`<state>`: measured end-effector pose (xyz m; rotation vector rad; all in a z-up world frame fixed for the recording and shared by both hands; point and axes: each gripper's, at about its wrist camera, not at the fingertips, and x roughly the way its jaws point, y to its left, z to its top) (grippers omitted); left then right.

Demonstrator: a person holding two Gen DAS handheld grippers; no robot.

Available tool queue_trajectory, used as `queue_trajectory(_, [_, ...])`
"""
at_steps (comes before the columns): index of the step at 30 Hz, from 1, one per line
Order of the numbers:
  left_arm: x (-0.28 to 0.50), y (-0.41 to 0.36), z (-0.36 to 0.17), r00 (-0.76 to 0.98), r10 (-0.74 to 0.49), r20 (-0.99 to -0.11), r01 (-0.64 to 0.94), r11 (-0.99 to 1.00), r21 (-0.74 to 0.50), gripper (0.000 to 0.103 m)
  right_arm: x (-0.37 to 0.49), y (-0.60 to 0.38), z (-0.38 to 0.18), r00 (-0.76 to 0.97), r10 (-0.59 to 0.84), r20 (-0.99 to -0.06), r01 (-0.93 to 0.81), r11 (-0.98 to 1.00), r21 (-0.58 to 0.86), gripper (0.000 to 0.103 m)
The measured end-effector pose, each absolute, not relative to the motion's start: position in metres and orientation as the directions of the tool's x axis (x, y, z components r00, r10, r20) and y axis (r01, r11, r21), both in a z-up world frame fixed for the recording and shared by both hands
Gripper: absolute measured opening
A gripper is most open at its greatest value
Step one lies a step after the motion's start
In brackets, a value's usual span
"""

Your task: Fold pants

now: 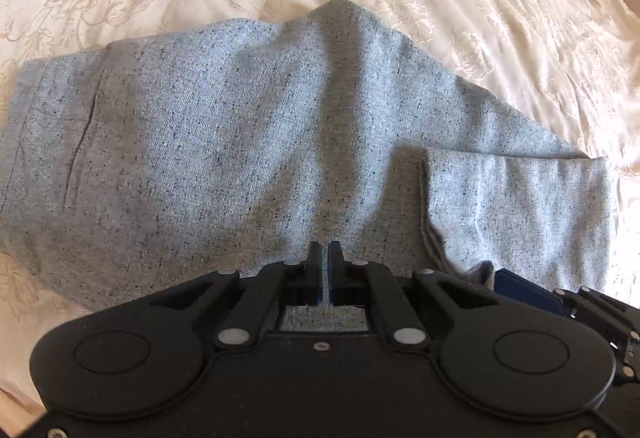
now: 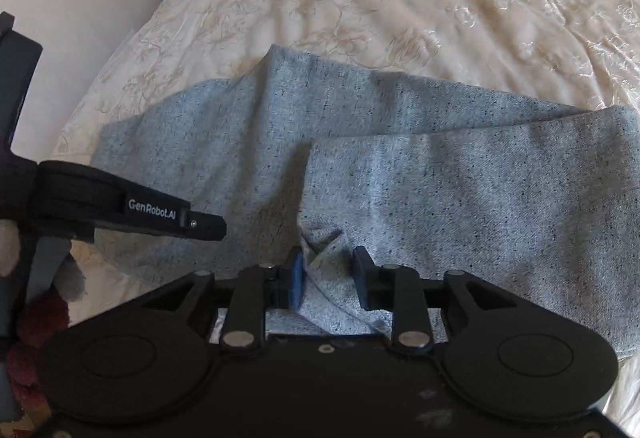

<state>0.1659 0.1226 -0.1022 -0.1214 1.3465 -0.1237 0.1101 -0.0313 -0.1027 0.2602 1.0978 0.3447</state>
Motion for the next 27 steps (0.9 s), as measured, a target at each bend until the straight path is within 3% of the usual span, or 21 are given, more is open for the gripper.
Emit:
queue_trajectory(5, [0.172,0.104,-0.089,0.248,-0.213,-0.945,0.074,0.977,-0.200,0.010,0.098,-0.065,-0.070,0.474,0.418,-0.775,-0.126,0.903,0.410,0.032])
queue_trajectory(10, [0.176,0.059,-0.089,0.224,-0.289,-0.931,0.186,0.950,-0.250,0.010,0.098,-0.140,-0.092,0.505,0.217,-0.835,0.176,0.922,0.346,0.034])
queue_trajectory(13, [0.164,0.036,-0.098,0.174,-0.310,-0.935,0.248,0.932,-0.263,0.010,0.095,-0.178,-0.121,0.445,0.131,-0.886,0.307,0.907,0.288,0.026])
queue_trajectory(15, [0.153,0.027,-0.110,0.118,-0.298,-0.947,0.270,0.928,-0.258,0.010,0.090,-0.196,-0.140,0.376,0.121,-0.919,0.362,0.893,0.266,0.002])
queue_trajectory(16, [0.147,0.026,-0.118,0.095,-0.276,-0.957,0.268,0.932,-0.242,0.011,0.087,-0.203,-0.147,0.358,0.129,-0.925,0.383,0.883,0.271,0.001])
queue_trajectory(23, [0.137,0.047,-0.125,0.095,-0.268,-0.959,0.146,0.956,-0.253,0.011,0.092,-0.207,-0.120,0.382,0.196,-0.903,0.265,0.913,0.311,0.005])
queue_trajectory(27, [0.138,0.056,-0.117,0.134,-0.208,-0.969,0.117,0.974,-0.193,0.011,0.123,-0.210,-0.104,0.439,0.215,-0.872,0.186,0.928,0.322,0.009])
